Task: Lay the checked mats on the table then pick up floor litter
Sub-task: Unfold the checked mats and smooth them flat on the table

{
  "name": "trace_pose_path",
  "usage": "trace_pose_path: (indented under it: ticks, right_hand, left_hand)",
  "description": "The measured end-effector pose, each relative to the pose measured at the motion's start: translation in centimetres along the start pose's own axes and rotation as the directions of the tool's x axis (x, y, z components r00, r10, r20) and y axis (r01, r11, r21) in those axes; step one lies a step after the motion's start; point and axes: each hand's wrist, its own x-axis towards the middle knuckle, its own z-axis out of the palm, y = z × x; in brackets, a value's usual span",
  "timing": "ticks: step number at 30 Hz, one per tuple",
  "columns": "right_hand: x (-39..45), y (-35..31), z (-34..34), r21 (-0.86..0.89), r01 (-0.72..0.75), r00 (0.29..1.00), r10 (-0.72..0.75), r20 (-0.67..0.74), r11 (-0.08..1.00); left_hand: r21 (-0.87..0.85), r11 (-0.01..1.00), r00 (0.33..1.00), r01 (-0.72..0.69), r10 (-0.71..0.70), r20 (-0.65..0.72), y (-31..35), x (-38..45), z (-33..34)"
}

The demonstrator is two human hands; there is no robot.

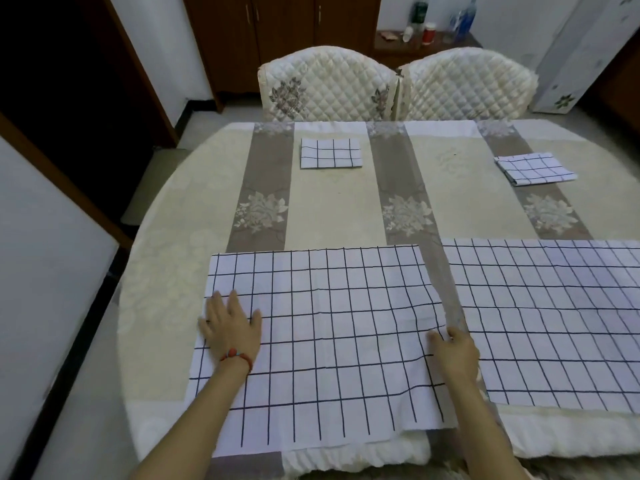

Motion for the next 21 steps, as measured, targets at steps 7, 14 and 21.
trace_pose_path:
  ticks: [7, 14, 21]
  right_hand:
    - [0.2, 0.4, 0.6, -0.01, 0.019, 0.999, -0.019, -0.041, 1.0]
    - [0.4, 0.6, 1.0, 0.005, 0.026, 0.997, -0.026, -0.07, 1.0]
    - [1.0, -0.3, 1.1, 0.0, 0.034, 0.998, -0.034, -0.053, 0.999]
  left_hand:
    - [-0.114, 0.904, 0.909, 0.412, -0.399, 0.12, -2.1, 1.6, -3.6]
    - [-0.314, 0.857, 0.913, 0.409, -0.38, 0.152, -2.2, 3.4, -4.5]
    - [-0.445, 0.838, 0.948, 0.315, -0.299, 0.107, -2.0, 5.8, -5.4]
